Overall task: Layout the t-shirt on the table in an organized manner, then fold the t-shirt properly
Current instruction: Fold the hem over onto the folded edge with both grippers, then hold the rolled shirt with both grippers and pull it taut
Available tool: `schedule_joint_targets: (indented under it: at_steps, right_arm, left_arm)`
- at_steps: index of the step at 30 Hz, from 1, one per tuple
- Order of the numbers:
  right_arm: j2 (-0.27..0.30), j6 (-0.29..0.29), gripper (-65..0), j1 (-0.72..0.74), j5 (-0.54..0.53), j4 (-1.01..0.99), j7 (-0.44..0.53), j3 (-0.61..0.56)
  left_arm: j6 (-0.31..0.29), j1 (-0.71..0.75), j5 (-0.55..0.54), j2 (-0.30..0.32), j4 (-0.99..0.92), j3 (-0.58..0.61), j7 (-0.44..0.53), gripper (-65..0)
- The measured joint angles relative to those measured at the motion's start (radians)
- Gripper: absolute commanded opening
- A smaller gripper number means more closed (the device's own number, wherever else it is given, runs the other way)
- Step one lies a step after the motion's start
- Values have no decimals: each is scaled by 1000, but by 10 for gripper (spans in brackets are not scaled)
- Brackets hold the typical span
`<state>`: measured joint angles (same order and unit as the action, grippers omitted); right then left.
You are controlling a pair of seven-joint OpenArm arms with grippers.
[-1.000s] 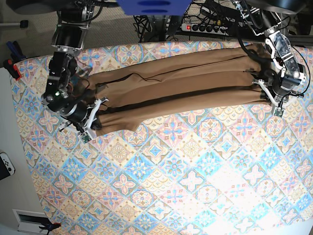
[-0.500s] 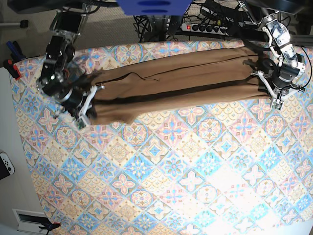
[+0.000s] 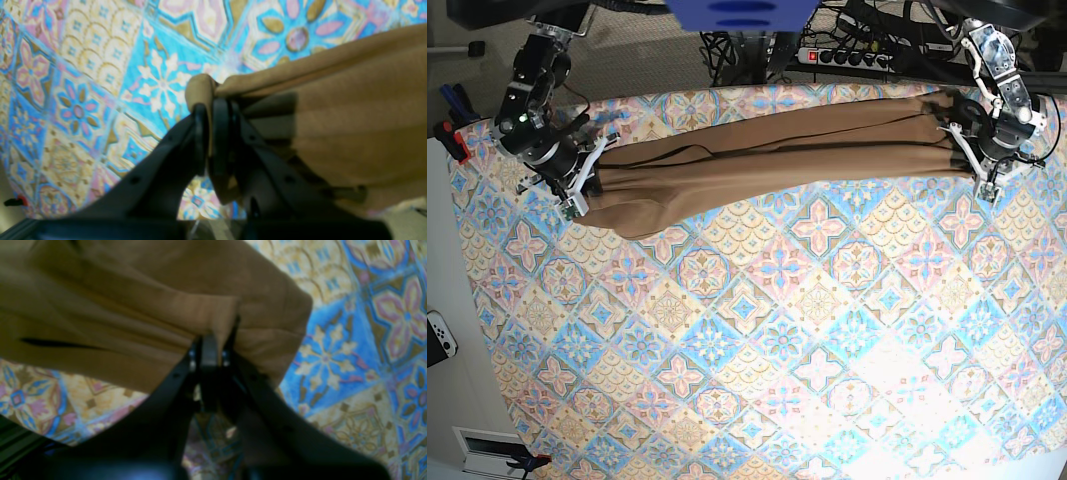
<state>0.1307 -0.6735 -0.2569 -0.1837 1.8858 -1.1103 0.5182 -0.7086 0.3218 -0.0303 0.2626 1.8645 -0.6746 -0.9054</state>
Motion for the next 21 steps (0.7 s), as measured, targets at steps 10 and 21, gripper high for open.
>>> schedule_joint_targets:
  at_steps: [10, 21]
  right_arm:
    - [1, 3, -650, 4, -123, 10, -3, 50]
    - [0, 3, -650, 8, -123, 5, 0, 46]
  left_arm:
    - [2, 64, -2, -7, 78, 0, 0, -650]
    - [1, 100, 8, -43, 67, 4, 0, -650]
